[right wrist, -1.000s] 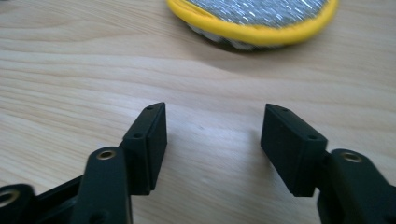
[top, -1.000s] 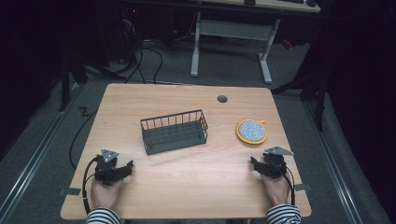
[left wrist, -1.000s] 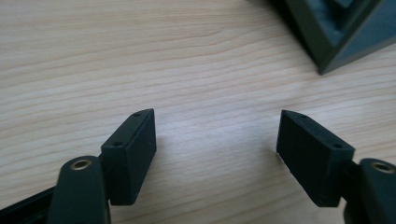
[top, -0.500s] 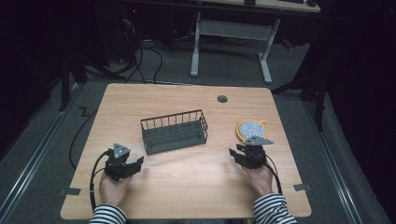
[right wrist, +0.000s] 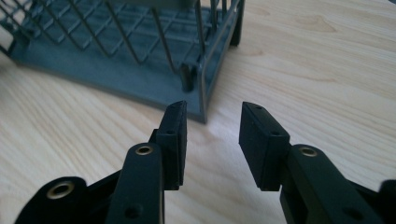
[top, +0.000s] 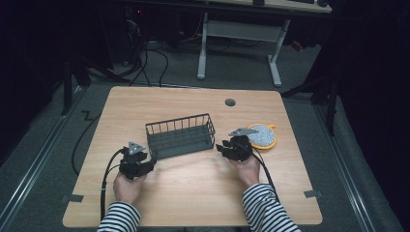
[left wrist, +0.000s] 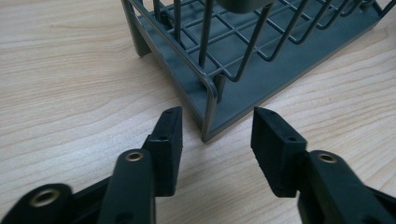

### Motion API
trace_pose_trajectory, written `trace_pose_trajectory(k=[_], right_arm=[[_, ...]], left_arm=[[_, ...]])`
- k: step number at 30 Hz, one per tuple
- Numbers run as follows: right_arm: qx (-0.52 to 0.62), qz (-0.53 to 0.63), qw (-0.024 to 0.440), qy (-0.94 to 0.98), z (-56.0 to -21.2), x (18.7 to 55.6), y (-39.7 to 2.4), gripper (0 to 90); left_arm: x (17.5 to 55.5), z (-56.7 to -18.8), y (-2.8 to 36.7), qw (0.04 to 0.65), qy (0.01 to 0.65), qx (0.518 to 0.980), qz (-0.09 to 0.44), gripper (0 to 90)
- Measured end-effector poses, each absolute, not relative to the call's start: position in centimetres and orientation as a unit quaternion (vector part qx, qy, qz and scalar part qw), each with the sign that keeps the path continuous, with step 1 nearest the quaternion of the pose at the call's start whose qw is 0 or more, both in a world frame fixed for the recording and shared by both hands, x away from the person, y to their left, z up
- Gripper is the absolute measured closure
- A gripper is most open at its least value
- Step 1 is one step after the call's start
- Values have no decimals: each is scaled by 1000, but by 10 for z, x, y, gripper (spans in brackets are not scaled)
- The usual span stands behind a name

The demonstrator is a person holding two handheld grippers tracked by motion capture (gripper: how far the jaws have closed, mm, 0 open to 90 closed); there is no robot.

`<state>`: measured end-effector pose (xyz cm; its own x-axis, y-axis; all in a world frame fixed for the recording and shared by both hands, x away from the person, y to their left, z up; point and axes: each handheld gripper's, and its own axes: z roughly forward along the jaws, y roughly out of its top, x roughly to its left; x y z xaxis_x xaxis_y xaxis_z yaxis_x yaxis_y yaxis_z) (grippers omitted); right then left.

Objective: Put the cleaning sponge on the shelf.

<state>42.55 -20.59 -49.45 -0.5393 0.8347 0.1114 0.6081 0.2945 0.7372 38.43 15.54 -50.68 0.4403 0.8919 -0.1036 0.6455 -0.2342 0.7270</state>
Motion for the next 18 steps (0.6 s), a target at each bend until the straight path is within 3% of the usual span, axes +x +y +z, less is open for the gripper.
trace_pose_trajectory(k=[9, 18], right_arm=[[451, 371, 150, 797, -499, 440, -189, 700], [454, 364, 149, 800, -507, 445, -188, 834]], left_arm=[[389, -510, 156, 368, 505, 763, 165, 686], [390, -511, 156, 379, 495, 766, 155, 784]])
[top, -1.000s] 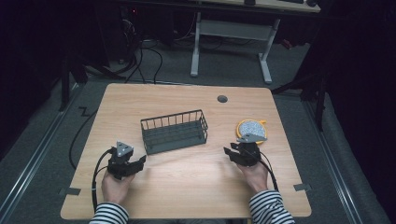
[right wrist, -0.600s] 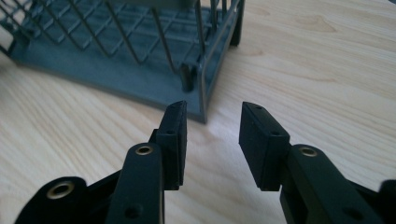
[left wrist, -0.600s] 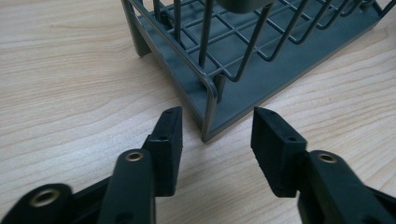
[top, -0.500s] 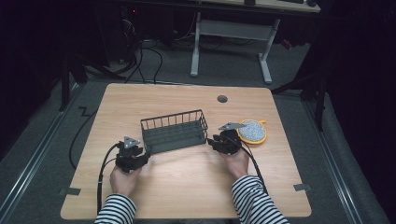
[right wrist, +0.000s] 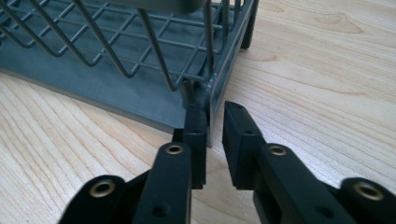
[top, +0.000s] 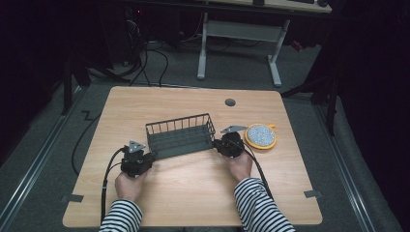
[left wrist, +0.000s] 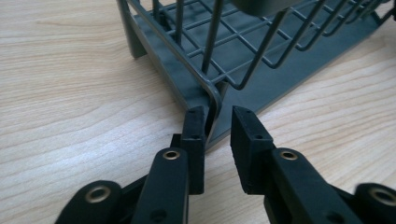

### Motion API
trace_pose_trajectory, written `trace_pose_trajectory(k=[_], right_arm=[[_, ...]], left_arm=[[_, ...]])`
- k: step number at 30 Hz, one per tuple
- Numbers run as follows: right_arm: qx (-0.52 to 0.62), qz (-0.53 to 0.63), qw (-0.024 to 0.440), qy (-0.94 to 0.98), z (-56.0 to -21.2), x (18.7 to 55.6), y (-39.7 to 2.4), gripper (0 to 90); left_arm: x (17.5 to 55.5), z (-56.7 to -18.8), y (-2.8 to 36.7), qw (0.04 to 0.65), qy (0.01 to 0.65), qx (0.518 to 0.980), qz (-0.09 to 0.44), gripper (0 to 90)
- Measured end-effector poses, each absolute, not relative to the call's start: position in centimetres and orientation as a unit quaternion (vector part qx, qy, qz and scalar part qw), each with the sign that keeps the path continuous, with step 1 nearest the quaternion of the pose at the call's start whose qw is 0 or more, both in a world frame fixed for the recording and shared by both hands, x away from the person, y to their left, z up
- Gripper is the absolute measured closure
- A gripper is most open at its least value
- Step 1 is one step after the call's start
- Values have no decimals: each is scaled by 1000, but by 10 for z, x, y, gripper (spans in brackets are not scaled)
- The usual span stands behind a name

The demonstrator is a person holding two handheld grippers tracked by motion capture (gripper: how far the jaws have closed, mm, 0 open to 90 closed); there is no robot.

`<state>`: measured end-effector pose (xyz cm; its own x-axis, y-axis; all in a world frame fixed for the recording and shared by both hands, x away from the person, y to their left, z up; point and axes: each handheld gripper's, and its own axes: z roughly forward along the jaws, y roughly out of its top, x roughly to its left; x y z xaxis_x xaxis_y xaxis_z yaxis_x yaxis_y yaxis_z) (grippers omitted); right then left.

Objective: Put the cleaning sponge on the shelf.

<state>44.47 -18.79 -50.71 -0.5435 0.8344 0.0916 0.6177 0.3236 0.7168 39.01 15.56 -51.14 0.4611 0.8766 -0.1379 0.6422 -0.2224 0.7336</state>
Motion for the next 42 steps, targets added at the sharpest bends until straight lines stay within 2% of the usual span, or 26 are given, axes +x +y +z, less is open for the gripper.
trace_pose_trajectory(k=[5, 17, 42], right_arm=[[449, 356, 154, 805, -506, 444, -190, 860], [448, 350, 157, 808, -505, 441, -198, 861], [467, 332, 174, 801, -501, 420, -246, 863]], left_arm=[[391, -512, 155, 383, 491, 769, 147, 839], [387, -512, 148, 386, 475, 779, 140, 844], [374, -512, 99, 393, 431, 802, 129, 845]])
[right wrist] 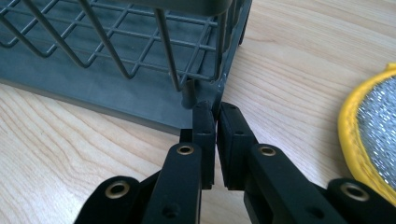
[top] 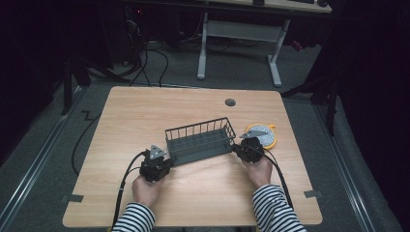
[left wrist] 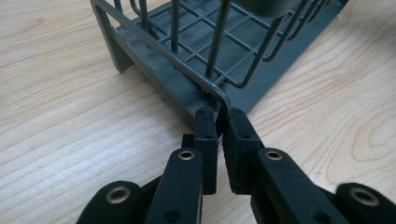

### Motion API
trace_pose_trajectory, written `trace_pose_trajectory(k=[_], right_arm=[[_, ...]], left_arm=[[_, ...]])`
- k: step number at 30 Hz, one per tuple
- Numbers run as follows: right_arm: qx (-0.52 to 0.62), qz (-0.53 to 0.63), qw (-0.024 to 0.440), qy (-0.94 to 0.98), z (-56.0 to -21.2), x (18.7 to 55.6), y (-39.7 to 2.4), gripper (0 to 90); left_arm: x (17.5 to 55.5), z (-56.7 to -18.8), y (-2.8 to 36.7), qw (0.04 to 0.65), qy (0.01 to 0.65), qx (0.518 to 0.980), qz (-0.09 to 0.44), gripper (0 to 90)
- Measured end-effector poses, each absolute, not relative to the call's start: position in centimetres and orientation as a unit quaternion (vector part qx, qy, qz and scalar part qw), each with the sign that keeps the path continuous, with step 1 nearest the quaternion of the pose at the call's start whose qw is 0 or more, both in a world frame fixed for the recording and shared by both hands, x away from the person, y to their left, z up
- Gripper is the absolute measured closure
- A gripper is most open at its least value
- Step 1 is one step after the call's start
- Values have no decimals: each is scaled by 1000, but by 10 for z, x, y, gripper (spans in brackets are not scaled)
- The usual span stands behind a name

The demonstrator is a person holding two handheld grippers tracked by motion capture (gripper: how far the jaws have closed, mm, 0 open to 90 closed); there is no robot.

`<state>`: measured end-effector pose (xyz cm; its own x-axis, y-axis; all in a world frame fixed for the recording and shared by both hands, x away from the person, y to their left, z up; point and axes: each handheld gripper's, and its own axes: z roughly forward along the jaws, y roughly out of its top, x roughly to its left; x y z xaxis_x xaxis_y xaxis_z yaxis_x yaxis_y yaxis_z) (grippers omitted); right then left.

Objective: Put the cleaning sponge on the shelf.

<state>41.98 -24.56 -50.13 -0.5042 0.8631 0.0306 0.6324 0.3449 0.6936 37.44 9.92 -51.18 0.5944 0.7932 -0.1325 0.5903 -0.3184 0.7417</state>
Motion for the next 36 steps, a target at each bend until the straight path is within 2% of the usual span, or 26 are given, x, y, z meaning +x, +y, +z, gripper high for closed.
trace_pose_trajectory(k=[18, 20, 24, 28, 36], right_arm=[[469, 324, 173, 803, -500, 410, -258, 857], [471, 327, 178, 800, -499, 410, -258, 805], [475, 333, 174, 795, -492, 406, -262, 676], [477, 326, 192, 793, -483, 395, -272, 592], [532, 329, 209, 752, -476, 384, -321, 496]], left_arm=[[369, -511, 90, 397, 419, 806, 127, 838], [368, -510, 91, 401, 420, 804, 128, 786], [365, -507, 97, 403, 424, 801, 132, 606], [359, -508, 110, 388, 432, 801, 145, 461], [360, -520, 156, 350, 481, 787, 166, 345]])
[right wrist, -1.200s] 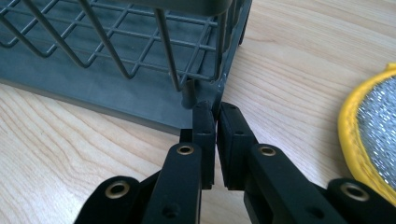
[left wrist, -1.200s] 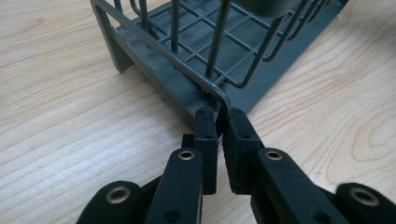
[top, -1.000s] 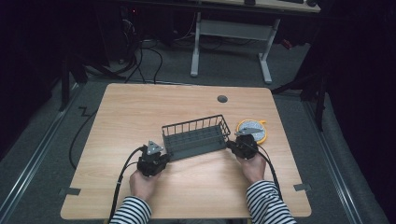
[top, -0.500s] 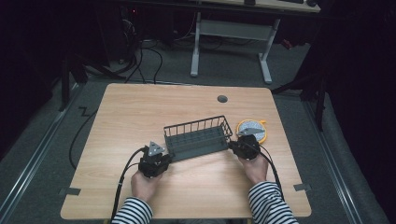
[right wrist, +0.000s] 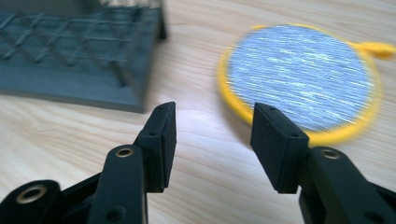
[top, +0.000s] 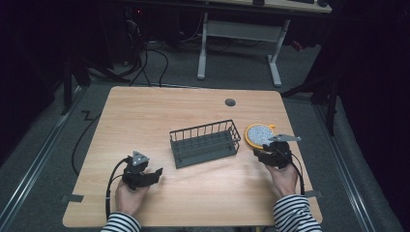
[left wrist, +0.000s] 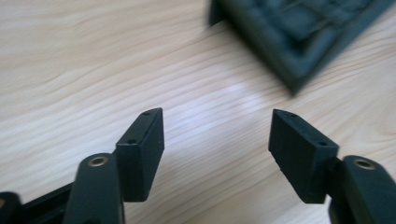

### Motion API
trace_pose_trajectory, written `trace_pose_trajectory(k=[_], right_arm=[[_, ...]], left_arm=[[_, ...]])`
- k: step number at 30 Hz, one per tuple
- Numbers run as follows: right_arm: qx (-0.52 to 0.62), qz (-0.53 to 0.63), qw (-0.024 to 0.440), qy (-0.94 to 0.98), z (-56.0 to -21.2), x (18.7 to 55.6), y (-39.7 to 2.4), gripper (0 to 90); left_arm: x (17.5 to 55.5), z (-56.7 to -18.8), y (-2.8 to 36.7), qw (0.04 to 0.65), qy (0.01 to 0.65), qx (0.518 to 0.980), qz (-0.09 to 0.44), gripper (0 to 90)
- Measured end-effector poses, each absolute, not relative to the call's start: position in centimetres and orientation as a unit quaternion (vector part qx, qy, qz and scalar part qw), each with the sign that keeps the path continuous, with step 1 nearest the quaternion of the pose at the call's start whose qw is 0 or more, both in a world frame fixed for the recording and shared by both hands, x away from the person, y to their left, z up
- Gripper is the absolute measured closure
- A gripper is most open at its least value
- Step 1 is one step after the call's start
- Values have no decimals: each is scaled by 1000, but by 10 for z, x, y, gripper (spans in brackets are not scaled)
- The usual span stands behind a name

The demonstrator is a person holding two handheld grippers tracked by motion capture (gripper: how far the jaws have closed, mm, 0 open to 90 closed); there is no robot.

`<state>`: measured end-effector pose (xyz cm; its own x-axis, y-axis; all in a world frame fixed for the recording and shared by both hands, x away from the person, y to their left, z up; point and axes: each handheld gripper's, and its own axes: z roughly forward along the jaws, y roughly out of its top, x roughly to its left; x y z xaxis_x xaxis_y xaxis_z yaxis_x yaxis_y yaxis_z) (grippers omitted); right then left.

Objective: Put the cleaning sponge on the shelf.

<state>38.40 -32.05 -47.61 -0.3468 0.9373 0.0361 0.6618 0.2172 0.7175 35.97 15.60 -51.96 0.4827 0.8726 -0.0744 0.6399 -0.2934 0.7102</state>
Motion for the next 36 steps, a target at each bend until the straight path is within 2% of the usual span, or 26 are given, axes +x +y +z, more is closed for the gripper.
trace_pose_trajectory(k=[7, 14, 19, 30, 36], right_arm=[[574, 333, 219, 715, -467, 390, -354, 471], [598, 320, 222, 701, -463, 413, -368, 462], [625, 312, 192, 690, -468, 431, -373, 452], [640, 263, 178, 699, -461, 461, -376, 443], [654, 252, 150, 697, -459, 475, -380, 437]], left_arm=[[365, -526, 173, 320, 501, 781, 191, 312], [367, -532, 177, 327, 507, 771, 206, 297], [366, -537, 180, 344, 502, 763, 217, 290], [366, -537, 180, 344, 503, 763, 217, 289], [366, -537, 180, 344, 503, 763, 218, 289]])
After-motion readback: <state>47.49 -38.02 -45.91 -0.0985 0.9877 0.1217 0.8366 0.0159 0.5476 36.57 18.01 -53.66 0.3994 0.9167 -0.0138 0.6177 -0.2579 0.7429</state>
